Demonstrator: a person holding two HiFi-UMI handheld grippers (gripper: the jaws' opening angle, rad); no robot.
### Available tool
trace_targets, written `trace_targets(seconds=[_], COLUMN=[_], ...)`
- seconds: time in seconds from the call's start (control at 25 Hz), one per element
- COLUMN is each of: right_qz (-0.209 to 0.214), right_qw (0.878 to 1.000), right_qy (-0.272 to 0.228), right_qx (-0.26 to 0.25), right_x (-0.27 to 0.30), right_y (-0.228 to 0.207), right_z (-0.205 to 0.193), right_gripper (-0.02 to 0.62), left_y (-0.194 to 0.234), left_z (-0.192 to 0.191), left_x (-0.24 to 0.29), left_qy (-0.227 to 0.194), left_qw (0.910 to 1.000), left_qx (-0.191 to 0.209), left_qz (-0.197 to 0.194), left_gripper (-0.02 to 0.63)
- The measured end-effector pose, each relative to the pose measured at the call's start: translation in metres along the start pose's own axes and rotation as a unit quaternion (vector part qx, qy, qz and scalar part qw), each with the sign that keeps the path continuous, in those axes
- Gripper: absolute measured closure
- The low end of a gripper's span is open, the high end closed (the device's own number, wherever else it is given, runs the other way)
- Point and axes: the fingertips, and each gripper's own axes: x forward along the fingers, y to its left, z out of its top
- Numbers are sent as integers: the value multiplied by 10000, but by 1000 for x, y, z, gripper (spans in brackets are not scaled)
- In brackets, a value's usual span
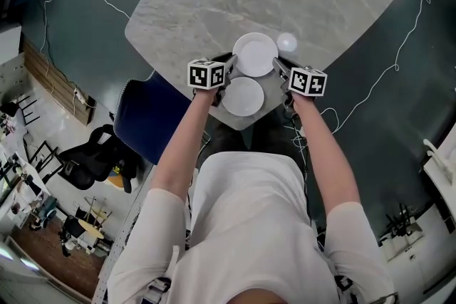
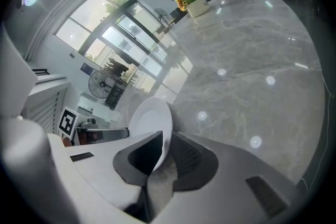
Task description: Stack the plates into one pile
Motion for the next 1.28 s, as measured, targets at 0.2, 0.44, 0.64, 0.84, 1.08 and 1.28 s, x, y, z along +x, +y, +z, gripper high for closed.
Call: trace_targets(seconds=[0.2, 0.44, 0.64, 0.84, 1.08, 1.28], right_qz=[18, 116, 137, 208, 277, 281], right_qw=[9995, 9994, 9996, 9996, 9995, 9994], right_qy=[-149, -161, -200, -198, -130, -24], right_qx=[277, 280, 170, 70, -63, -207], right_x=[1, -4, -11, -14, -26, -38], right_y=[-7, -1, 7, 18, 35, 45], right_z=[3, 5, 10, 8, -4, -20], right_gripper=[535, 543, 543, 541, 541, 541], left_y=[1, -5, -12, -15, -26, -35], left_z=[1, -1, 4, 1, -13, -30], left_x=[3, -1, -13, -29, -50, -64], left_qy=[-121, -203, -308, -390, -460, -474], left_qw=[9992, 9982, 9985, 9983, 9978, 9978], left_qx=[-340, -510, -409, -387, -441, -425], left_qz=[-153, -227, -217, -184, -181, -160], left_gripper=[556, 570, 572, 574, 574, 574])
